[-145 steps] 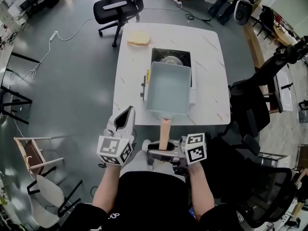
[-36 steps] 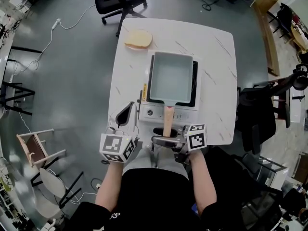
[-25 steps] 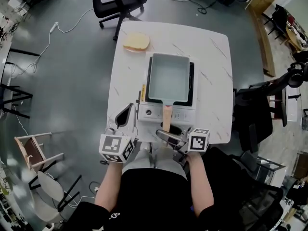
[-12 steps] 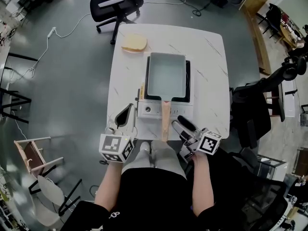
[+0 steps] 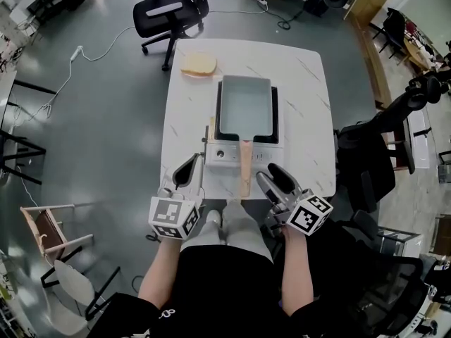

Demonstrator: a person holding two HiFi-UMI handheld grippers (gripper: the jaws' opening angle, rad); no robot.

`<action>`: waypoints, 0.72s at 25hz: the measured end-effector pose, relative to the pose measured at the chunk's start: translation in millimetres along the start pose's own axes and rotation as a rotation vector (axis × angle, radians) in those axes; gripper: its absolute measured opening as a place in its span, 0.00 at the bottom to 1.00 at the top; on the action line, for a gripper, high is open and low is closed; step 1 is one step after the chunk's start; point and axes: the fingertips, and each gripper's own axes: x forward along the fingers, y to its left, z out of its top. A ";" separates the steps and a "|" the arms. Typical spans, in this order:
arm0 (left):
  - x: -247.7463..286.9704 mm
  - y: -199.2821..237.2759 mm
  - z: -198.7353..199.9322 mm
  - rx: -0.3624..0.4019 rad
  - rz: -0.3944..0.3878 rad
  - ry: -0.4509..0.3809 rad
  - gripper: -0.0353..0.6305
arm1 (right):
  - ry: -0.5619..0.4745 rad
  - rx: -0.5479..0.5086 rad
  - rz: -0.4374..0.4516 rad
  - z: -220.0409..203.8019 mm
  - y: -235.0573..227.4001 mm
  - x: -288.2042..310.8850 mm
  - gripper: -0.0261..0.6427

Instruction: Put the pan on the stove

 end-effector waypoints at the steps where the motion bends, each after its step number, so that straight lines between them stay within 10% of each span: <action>1: -4.0 -1.3 1.1 0.001 -0.005 -0.005 0.04 | -0.005 -0.025 -0.009 0.6 5.3 -1.0 0.40; 18: -65.3 -27.3 23.1 0.004 -0.060 -0.123 0.04 | -0.103 -0.348 -0.131 -3.0 87.3 -4.2 0.11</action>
